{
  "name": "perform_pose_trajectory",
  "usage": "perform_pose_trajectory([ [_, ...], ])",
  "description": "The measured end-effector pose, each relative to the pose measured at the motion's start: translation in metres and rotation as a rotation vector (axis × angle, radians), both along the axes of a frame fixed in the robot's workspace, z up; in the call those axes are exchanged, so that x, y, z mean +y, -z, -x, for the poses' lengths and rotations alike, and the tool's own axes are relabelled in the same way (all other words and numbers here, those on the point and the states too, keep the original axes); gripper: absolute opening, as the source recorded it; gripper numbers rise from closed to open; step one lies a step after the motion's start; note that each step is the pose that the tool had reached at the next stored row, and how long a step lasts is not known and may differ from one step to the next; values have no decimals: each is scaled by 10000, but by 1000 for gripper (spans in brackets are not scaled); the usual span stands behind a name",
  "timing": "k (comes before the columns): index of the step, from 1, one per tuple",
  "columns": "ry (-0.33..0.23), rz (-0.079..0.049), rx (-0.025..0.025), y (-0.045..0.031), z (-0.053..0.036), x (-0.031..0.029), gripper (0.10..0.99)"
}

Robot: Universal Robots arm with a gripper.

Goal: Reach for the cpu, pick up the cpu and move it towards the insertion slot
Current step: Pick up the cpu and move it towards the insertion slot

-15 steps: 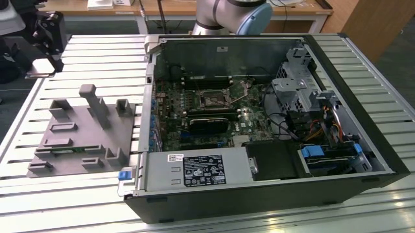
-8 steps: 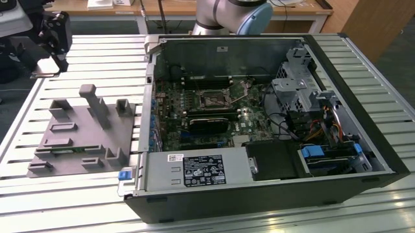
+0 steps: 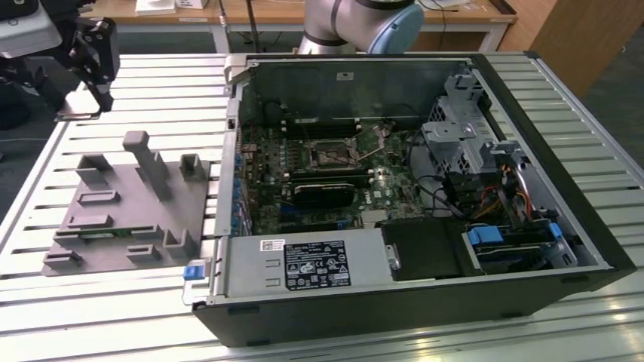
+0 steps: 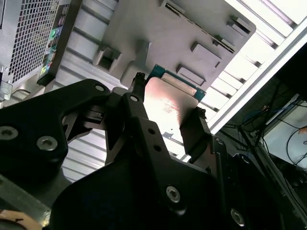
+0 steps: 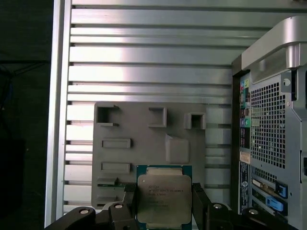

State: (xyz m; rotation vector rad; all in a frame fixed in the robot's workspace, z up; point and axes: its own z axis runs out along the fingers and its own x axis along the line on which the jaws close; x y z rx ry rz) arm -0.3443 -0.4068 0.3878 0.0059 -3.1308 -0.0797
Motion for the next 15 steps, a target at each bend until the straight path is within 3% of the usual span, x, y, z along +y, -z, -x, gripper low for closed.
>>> perform_pose_trajectory([
  [15,0,-1,-1,0,-150,0,541],
])
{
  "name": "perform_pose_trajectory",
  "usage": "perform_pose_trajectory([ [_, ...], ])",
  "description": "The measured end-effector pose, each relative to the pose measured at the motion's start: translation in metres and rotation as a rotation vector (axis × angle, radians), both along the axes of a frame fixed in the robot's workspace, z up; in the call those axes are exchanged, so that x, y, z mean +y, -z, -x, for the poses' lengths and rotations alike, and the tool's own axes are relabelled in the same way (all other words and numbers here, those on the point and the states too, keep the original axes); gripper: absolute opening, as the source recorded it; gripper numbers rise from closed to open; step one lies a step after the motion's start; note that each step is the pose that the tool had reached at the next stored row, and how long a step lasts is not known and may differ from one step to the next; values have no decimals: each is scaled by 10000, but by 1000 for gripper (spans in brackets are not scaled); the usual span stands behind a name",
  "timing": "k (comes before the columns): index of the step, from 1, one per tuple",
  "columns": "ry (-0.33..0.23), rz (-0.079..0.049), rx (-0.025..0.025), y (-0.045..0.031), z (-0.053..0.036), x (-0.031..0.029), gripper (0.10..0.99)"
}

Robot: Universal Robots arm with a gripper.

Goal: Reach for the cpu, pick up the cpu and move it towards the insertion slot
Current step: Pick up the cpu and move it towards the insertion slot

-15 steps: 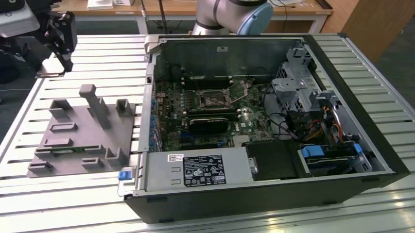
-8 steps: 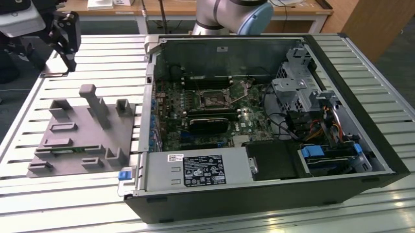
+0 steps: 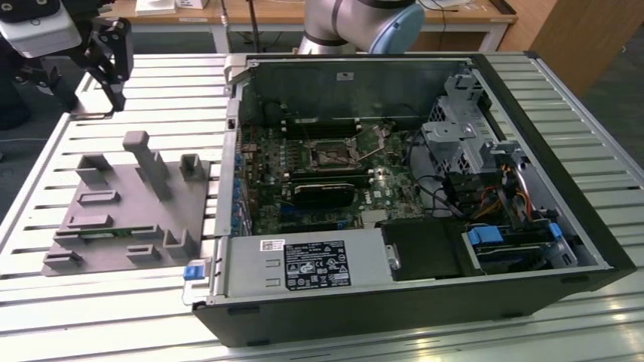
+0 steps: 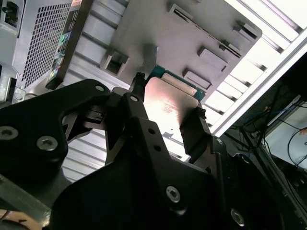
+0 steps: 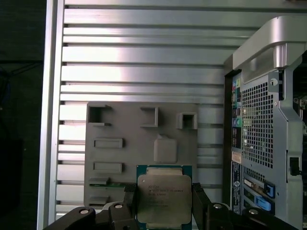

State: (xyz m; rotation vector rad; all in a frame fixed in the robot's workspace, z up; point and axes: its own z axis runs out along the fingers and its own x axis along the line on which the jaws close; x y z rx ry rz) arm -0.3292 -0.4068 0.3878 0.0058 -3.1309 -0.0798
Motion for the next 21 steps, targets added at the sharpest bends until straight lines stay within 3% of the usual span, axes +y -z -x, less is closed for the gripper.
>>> perform_pose_trajectory([
  [21,0,-38,0,0,-233,0,541],
])
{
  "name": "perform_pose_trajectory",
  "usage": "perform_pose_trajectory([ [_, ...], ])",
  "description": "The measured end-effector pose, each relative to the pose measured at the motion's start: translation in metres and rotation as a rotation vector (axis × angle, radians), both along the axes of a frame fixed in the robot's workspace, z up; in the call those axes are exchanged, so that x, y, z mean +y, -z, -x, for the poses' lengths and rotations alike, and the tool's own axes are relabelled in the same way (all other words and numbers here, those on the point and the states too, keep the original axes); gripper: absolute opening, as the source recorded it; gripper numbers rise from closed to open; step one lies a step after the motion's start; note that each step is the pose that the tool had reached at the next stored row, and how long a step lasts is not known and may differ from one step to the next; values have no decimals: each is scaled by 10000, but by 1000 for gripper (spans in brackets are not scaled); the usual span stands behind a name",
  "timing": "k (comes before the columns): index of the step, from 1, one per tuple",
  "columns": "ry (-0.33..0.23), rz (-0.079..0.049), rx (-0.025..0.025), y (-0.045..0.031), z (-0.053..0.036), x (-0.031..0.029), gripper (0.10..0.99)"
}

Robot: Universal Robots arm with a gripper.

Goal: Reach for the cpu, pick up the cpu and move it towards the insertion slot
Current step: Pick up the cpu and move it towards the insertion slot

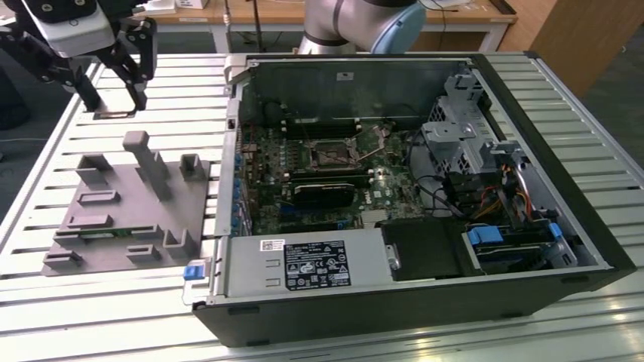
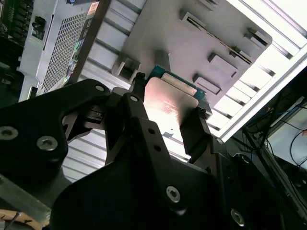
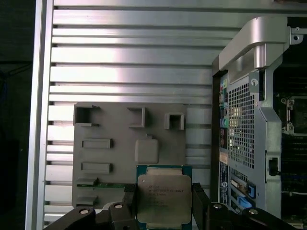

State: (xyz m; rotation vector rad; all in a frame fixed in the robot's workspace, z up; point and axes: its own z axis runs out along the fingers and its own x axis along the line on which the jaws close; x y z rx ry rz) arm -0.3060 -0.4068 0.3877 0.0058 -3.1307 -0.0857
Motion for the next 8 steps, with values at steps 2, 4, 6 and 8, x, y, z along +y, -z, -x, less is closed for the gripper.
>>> perform_pose_trajectory([
  [2,0,-4,0,0,-22,0,541],
  [4,-1,-9,0,0,-46,0,541],
  [6,-1,-14,0,0,-70,0,541],
  [8,-1,-19,0,0,-94,0,541],
])
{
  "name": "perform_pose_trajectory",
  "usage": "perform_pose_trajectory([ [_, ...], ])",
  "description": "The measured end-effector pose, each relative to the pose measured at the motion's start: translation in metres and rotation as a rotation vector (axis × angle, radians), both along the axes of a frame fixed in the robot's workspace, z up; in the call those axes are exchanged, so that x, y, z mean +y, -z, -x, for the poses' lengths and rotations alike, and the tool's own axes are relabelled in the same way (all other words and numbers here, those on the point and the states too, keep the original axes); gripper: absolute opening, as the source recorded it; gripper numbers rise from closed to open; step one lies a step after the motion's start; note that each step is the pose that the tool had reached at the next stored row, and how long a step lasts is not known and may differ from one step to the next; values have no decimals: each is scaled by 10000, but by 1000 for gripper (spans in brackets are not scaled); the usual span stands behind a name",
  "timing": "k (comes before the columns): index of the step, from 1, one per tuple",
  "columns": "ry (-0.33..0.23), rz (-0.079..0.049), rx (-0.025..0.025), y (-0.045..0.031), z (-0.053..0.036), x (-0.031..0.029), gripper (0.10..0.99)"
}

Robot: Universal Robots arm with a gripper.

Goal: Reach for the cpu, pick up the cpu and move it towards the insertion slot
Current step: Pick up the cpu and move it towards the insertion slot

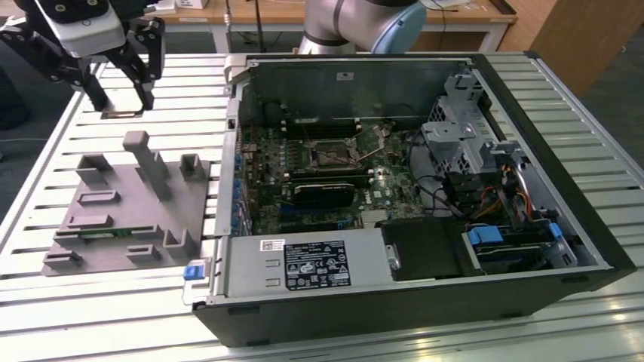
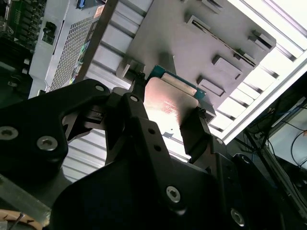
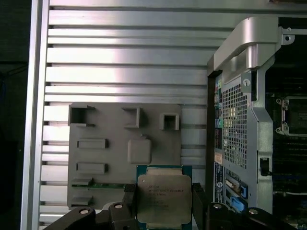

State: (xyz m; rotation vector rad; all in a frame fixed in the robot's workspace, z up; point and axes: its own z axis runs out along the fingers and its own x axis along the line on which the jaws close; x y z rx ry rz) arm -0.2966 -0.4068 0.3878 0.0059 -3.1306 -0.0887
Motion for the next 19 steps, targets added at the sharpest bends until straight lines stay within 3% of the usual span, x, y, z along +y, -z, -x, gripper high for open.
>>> perform_pose_trajectory([
  [19,0,-12,0,0,-202,0,541],
])
